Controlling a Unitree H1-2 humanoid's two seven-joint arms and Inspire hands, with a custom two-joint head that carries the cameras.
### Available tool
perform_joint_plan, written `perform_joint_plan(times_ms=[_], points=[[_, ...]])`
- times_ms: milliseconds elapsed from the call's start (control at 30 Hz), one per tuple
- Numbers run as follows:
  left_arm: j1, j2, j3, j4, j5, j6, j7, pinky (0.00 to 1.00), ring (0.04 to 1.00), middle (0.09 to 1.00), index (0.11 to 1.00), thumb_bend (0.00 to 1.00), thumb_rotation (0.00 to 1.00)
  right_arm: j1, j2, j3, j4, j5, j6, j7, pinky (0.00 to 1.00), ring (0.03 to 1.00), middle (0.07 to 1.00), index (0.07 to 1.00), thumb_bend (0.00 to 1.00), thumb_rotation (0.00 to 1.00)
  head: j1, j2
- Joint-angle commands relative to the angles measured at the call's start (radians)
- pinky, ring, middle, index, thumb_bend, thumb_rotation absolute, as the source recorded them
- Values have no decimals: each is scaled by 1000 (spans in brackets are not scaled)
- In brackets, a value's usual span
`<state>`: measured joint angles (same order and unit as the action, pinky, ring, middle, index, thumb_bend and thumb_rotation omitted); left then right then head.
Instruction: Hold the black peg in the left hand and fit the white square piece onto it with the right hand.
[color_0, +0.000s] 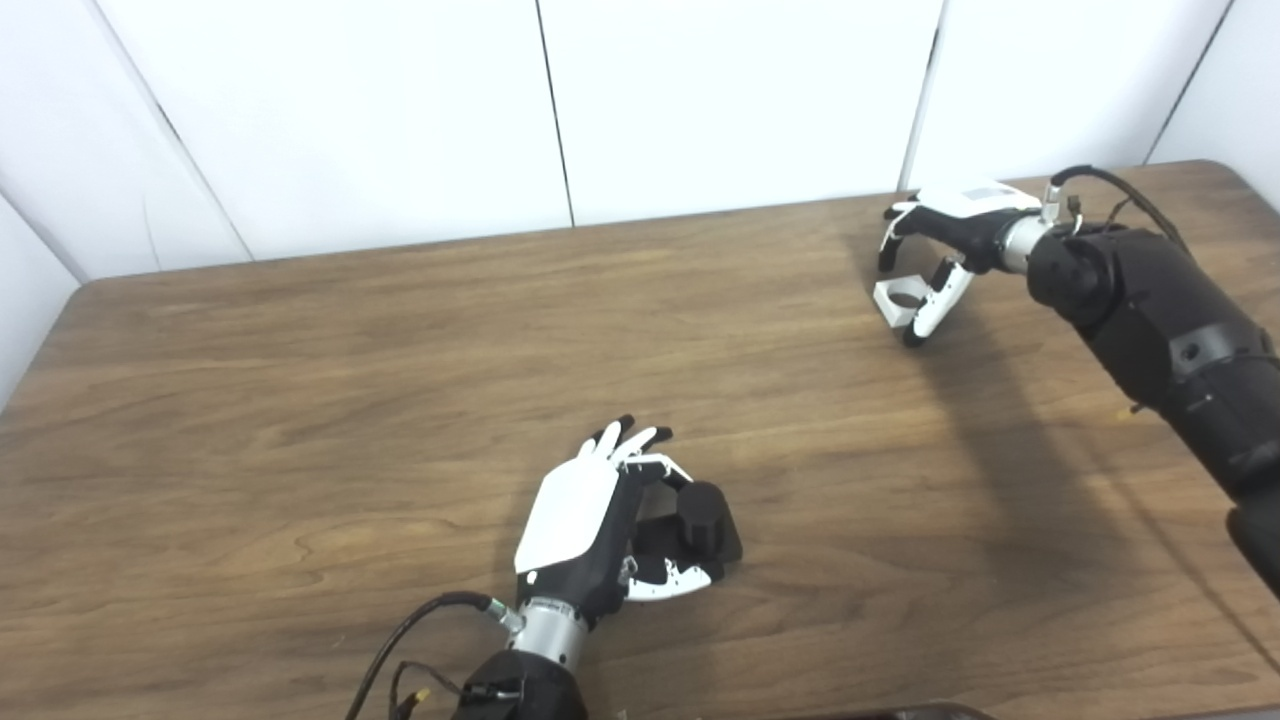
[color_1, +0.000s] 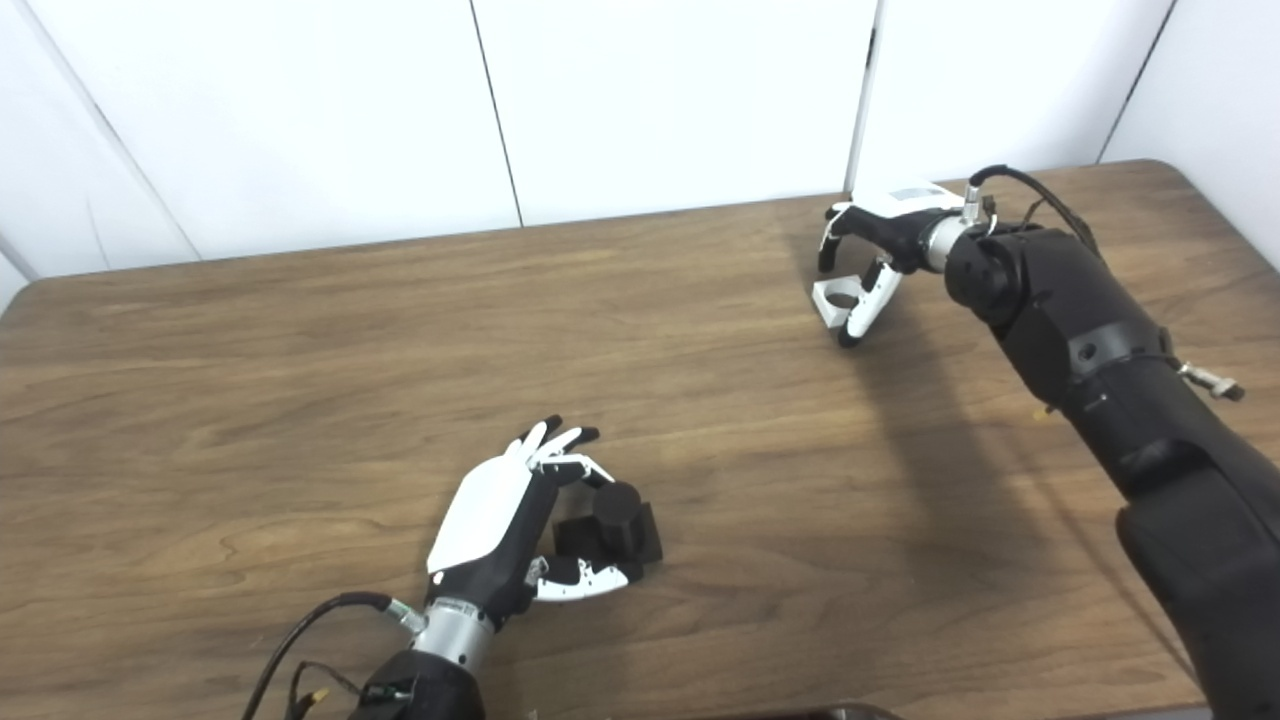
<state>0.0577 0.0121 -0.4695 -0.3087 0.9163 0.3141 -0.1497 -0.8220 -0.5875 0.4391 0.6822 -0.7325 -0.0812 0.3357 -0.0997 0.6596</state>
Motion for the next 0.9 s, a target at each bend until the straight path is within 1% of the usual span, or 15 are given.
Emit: perform_joint_plan(times_ms=[0,133,167,200,233,267,433,700,867], points=[[15,8,-3,30,27,25,-15,1000,1000,905,489,516,64,-56,-13,8,8,-11,-29,-16,998,1000,942,635,820,230,-1,1],[17,6,-5,26,30,30,-20,1000,1000,905,489,516,65,-67,-19,24,24,-21,-40,-1,993,1000,940,617,766,216,-2,3],[17,6,-5,26,30,30,-21,1000,1000,906,489,515,65,-70,-21,28,29,-21,-42,3,991,1000,938,570,669,188,-1,4],[17,7,-5,27,27,25,-16,1000,1000,906,489,515,65,-74,-22,33,34,-21,-45,6,990,1000,937,533,597,169,-1,5],[18,8,-6,29,27,22,-14,1000,1000,906,489,516,65,-77,-23,38,39,-23,-46,9,986,1000,934,510,552,157,-1,5],[18,8,-6,29,28,22,-13,1000,1000,906,489,516,65,-80,-24,43,44,-25,-47,11,983,1000,933,502,537,154,1,4],[20,4,-6,24,34,34,-20,1000,1000,910,489,515,66,-91,-28,59,67,-28,-63,24,964,1000,927,492,522,150,-1,5],[19,-1,-3,26,27,36,-16,1000,1000,909,489,516,65,-97,-31,66,70,-24,-55,34,956,1000,925,491,523,151,-1,6],[20,-3,-4,26,29,38,-16,1000,1000,911,489,515,65,-97,-36,68,73,-24,-64,27,957,1000,927,491,522,151,4,8]])
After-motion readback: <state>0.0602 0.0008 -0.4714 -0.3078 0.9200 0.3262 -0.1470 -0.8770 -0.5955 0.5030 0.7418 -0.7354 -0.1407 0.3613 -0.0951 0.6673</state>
